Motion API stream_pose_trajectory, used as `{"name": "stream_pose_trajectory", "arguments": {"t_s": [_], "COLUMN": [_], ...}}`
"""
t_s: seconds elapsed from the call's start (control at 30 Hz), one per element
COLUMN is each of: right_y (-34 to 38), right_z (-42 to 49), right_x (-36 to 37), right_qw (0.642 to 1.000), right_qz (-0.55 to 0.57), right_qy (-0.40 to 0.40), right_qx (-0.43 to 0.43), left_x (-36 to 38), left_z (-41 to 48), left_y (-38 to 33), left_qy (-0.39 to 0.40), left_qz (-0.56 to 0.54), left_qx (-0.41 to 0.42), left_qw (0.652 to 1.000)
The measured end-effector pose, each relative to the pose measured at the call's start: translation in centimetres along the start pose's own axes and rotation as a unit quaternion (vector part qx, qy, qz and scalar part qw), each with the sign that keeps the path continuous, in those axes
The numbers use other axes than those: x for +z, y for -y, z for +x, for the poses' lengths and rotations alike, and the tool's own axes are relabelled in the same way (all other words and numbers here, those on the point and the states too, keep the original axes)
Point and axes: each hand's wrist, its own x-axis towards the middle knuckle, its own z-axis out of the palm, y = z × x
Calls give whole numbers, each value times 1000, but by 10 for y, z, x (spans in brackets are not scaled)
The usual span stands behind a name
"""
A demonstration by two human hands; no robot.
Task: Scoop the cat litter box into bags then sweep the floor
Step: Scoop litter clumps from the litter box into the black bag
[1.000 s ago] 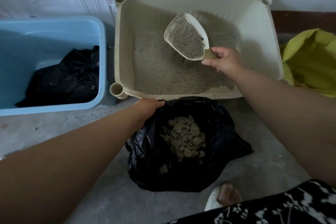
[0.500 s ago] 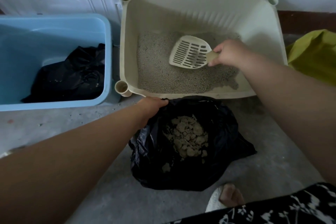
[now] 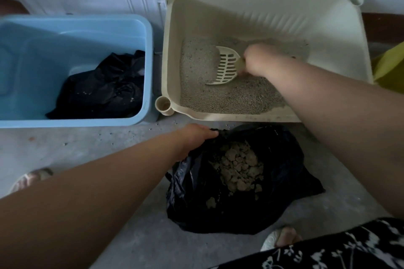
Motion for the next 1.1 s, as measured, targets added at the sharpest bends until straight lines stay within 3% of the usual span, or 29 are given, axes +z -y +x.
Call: {"name": "stream_pose_trajectory", "arguments": {"t_s": [0.37,0.67,1.1], "right_y": [1,-9,-19], "right_z": [4,7,-8], "right_x": [14,17,25], "right_qw": [986,961,944], "right_qz": [144,265,313], "right_qy": [-55,-38,-14], "right_qx": [-58,-74,-100], "left_x": [-4,-7,-2], "left_z": [5,8,7], "left_y": [5,3,0], "left_qy": [6,5,-2], "left_qz": [-12,-28,-31], "left_qx": [-3,-6,9], "left_qw": [1000,1000,999]}}
